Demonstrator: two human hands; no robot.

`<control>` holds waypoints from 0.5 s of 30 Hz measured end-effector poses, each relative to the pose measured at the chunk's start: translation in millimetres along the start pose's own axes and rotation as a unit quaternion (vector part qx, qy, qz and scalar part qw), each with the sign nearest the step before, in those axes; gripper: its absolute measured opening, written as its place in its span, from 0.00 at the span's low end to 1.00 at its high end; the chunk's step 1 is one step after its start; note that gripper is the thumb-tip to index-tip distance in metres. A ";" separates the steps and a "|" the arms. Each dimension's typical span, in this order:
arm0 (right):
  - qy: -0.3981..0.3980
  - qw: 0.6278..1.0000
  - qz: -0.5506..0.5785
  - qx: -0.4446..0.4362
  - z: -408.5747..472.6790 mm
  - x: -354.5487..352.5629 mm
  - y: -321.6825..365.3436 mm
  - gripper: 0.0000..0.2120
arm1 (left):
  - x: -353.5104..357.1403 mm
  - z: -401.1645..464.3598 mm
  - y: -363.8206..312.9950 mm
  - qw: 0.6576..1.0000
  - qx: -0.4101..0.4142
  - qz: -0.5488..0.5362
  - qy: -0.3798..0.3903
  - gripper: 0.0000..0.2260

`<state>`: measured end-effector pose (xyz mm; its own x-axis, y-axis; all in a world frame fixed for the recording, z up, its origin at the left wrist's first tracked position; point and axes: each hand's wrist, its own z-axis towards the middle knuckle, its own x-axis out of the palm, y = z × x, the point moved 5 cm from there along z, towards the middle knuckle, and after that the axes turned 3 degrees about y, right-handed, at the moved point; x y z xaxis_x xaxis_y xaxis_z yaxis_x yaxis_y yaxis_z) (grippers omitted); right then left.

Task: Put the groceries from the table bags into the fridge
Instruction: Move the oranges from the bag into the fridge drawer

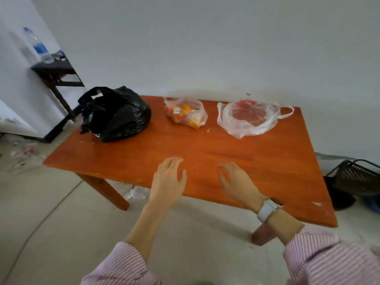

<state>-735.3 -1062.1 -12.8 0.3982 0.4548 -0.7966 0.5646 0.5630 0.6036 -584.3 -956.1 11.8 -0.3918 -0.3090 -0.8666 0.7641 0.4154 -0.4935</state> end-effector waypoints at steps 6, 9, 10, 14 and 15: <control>0.020 1.000 -0.021 0.007 134.2 11.0 -5.7 0.19 | 16.0 120.9 46.0 0.999 0.003 -0.007 0.049 0.17; 0.021 0.998 -0.059 0.030 206.6 17.7 -17.1 0.21 | 34.1 195.3 62.5 0.997 0.034 0.008 0.075 0.17; 0.018 0.996 -0.073 0.037 230.9 20.2 -21.4 0.22 | 40.5 219.4 68.8 0.996 0.040 0.010 0.084 0.17; 0.028 0.988 -0.128 0.082 321.3 30.6 -36.5 0.24 | 65.3 304.9 94.2 0.988 0.082 0.034 0.124 0.19; 0.047 0.983 -0.145 0.099 340.2 35.1 -41.1 0.27 | 70.8 324.4 99.0 0.986 0.092 0.044 0.132 0.20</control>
<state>-498.5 -1304.1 -76.7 0.1353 0.3619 -0.9223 0.7778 0.5379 0.3251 -370.2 -1214.5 -74.6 -0.4203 -0.0342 -0.9067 0.8722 0.2602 -0.4141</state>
